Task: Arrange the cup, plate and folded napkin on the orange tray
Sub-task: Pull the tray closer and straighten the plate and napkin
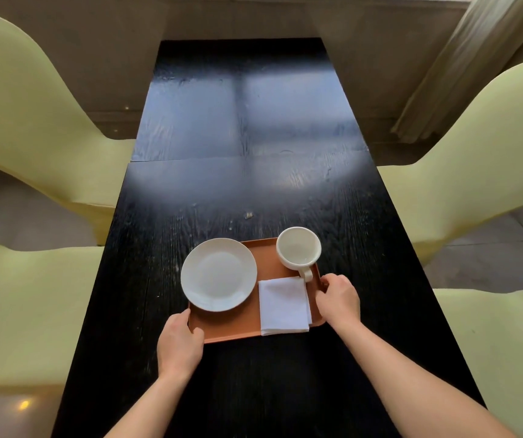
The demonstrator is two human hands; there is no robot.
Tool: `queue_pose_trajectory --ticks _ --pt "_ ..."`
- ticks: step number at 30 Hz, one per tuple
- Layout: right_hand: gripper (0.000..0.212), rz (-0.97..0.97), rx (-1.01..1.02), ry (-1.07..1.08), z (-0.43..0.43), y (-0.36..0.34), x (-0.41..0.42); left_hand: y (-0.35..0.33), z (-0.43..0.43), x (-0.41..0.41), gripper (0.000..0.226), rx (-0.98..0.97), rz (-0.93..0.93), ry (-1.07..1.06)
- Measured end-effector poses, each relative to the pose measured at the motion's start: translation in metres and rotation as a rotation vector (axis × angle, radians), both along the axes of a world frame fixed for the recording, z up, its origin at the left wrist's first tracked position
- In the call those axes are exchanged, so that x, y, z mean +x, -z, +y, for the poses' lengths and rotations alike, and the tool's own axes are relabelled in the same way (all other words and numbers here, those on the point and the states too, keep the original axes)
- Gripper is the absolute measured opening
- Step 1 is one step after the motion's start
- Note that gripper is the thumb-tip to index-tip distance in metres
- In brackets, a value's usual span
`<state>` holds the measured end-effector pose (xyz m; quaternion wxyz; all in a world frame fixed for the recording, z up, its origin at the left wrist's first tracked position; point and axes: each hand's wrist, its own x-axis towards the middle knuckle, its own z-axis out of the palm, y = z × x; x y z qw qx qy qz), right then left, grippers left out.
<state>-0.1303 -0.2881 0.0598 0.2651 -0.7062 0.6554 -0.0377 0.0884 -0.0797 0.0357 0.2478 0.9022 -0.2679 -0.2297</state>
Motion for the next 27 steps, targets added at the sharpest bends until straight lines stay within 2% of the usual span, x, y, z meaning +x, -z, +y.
queue_pose_trajectory --ticks 1,6,8,10,15,27 --pt "0.014 -0.034 -0.020 -0.017 -0.002 -0.002 0.005 -0.001 -0.001 0.001 0.014 0.001 0.005 0.004" --pt "0.031 -0.112 -0.030 -0.012 -0.010 0.000 0.025 0.002 -0.003 0.008 0.016 0.044 0.014 0.016" --pt "0.033 -0.118 -0.027 0.011 -0.013 0.004 0.028 0.000 -0.005 0.008 0.010 0.051 0.017 0.014" --pt "0.033 -0.113 -0.039 0.040 -0.015 0.007 0.029 -0.001 -0.007 0.009 0.016 0.056 0.013 0.013" --pt "0.029 -0.103 -0.075 0.114 -0.018 0.005 0.036 0.001 -0.010 0.010 0.010 0.080 0.010 0.013" --pt "0.029 -0.135 -0.063 0.124 -0.019 0.000 0.035 -0.003 -0.010 0.005 0.004 0.082 0.003 0.029"
